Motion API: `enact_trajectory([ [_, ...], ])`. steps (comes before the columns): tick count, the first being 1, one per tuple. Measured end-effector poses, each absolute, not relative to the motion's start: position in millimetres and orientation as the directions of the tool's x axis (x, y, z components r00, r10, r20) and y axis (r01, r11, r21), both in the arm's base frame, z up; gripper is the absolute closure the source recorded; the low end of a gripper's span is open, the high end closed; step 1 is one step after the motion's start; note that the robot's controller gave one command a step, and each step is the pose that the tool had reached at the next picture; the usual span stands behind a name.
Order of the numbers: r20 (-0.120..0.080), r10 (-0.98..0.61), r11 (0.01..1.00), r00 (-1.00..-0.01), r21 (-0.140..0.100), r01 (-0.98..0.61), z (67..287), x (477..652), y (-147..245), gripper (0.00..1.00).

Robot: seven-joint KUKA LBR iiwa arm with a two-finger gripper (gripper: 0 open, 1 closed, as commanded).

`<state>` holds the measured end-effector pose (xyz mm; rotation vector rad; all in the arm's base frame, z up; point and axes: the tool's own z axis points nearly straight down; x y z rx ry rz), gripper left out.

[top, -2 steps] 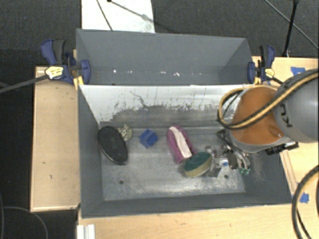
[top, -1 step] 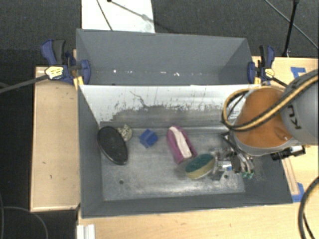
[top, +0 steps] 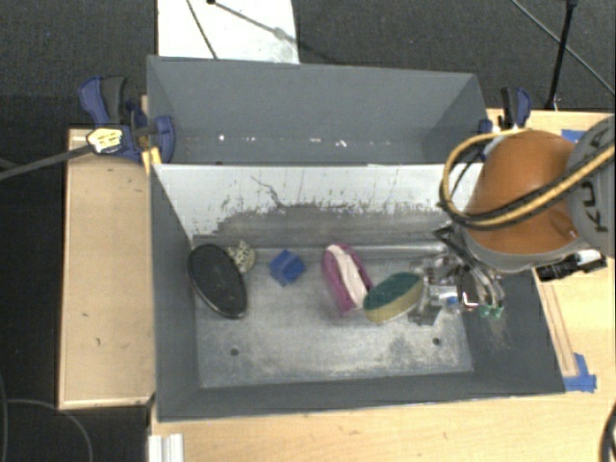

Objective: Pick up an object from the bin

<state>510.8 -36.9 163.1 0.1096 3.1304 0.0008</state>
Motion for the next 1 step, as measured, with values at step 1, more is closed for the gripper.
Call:
enact_trajectory([
  [1, -0.012, 0.077, 0.997, -0.997, 0.000, 0.077, 234.7, 521.8, -39.7, 1.00],
])
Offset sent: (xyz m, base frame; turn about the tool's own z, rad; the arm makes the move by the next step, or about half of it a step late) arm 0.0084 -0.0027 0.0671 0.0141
